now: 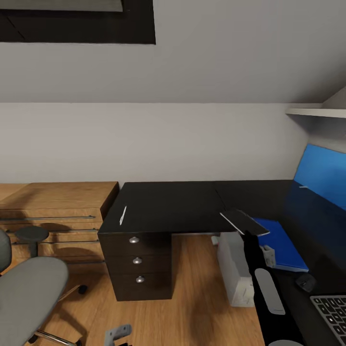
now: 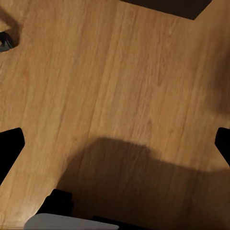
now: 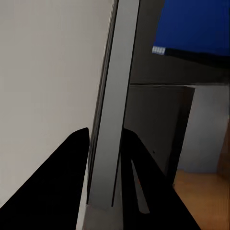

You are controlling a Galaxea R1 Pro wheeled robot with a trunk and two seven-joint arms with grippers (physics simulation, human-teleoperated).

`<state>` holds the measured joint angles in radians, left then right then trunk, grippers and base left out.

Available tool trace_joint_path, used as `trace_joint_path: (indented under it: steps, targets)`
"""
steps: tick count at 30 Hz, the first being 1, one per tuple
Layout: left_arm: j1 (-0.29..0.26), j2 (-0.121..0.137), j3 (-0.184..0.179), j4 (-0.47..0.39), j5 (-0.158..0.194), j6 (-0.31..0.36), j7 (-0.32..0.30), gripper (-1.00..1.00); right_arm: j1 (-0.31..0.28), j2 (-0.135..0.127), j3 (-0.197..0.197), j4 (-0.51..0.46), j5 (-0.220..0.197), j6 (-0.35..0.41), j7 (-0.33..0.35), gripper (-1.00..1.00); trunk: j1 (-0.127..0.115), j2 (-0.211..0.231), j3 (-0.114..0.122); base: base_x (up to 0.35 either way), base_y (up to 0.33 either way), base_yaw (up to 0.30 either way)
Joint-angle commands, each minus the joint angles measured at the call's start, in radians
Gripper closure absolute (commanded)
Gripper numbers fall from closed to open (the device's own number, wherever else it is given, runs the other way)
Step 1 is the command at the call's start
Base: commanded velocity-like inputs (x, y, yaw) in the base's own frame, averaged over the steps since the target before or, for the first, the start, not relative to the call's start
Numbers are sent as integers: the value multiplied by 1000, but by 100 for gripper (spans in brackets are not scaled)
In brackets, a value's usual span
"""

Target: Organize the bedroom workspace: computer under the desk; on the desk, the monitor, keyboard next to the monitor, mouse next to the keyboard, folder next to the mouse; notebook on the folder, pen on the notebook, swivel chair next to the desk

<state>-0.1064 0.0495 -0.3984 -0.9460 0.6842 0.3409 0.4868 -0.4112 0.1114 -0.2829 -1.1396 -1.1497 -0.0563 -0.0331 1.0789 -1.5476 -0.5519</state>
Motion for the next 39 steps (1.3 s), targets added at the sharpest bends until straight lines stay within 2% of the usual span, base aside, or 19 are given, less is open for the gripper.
trace_joint_path:
  steps: [1,6,22,39]
  targets:
    - [-1,1,-5,0,8,1,9,-100,0,1,-10,-3,-10,-3,-8,100,0,-1,-1,0,0,0]
    - [-1,1,-5,2,8,1,9,-100,-1,2,-30,-8,-9,-7,-17,100,0,-1,-1,0,0,0]
    - [-1,1,-5,3,8,1,9,-100,0,2,-33,-36,-8,-12,-14,100,0,-1,-1,0,0,0]
    - [-1,1,-4,3,8,1,7,-100,0,3,-33,-34,-7,-14,-18,100,0,-1,-1,0,0,-144]
